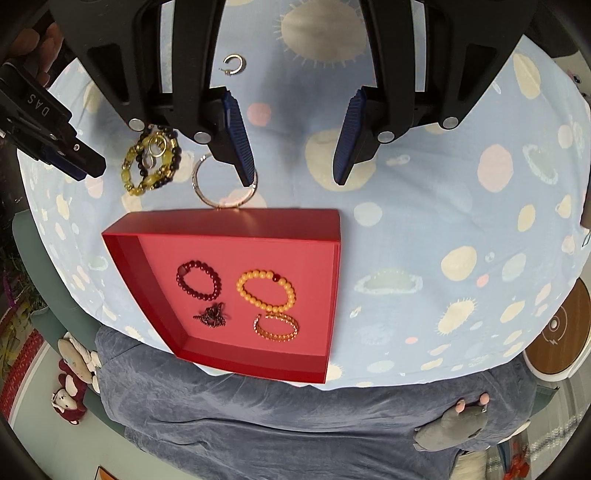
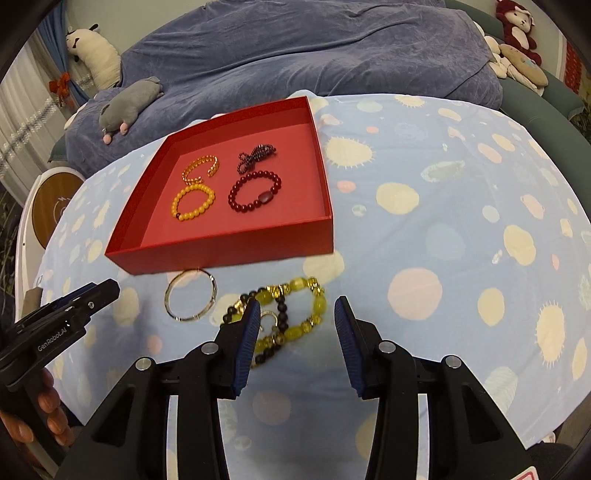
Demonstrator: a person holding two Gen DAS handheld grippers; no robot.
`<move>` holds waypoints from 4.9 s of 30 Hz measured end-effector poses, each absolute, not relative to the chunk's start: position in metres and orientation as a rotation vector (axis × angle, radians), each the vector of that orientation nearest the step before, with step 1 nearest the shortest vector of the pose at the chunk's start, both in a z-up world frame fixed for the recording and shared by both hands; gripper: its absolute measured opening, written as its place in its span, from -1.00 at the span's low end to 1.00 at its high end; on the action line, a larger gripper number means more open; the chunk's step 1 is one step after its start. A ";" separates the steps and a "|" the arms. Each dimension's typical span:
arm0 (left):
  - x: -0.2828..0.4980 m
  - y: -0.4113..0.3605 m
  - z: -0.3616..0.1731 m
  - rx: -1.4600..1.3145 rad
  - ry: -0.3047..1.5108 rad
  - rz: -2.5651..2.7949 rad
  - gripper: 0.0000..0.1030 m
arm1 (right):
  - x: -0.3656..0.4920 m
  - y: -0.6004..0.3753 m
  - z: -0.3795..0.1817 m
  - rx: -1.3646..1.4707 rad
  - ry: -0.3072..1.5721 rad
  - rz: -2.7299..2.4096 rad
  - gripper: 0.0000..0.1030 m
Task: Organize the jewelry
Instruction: 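Withdraw both tools and move the left tool toward the rose-gold bangle, then close the left tool on the rose-gold bangle and lift it, then place the bangle in the box with the left tool while the right places the yellow-green bead bracelet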
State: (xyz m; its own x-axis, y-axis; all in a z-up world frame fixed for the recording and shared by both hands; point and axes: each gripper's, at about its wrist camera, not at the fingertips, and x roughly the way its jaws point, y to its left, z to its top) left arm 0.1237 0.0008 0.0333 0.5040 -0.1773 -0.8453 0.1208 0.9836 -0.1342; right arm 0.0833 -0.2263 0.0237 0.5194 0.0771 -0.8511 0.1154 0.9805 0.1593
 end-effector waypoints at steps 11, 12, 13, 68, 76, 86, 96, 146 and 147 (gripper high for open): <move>0.089 0.001 0.017 -0.058 1.075 -0.184 -0.18 | 0.052 -0.220 0.007 0.222 1.066 -0.025 -0.20; 0.088 0.001 0.016 -0.060 1.078 -0.185 -0.17 | 0.051 -0.221 0.007 0.226 1.066 -0.027 -0.20; 0.089 0.000 0.016 -0.063 1.083 -0.187 -0.17 | 0.052 -0.222 0.006 0.227 1.065 -0.030 -0.20; 0.157 -0.076 -0.005 -0.009 1.102 -0.253 0.17 | 0.101 -0.246 -0.006 0.295 1.066 -0.062 -0.22; 0.155 -0.091 -0.013 0.092 1.094 -0.245 0.14 | 0.102 -0.249 -0.007 0.297 1.067 -0.064 -0.22; 0.138 -0.062 -0.009 0.057 1.103 -0.211 0.14 | 0.100 -0.245 -0.012 0.300 1.081 -0.054 -0.26; 0.130 -0.035 -0.008 0.011 1.117 -0.169 0.14 | 0.105 -0.237 -0.019 0.277 1.100 -0.057 -0.60; 0.221 -0.054 0.023 0.008 1.111 -0.294 0.14 | 0.192 -0.227 0.033 0.329 1.037 0.063 -0.83; 0.221 -0.053 0.019 0.008 1.113 -0.287 0.14 | 0.191 -0.229 0.029 0.330 1.044 0.058 -0.83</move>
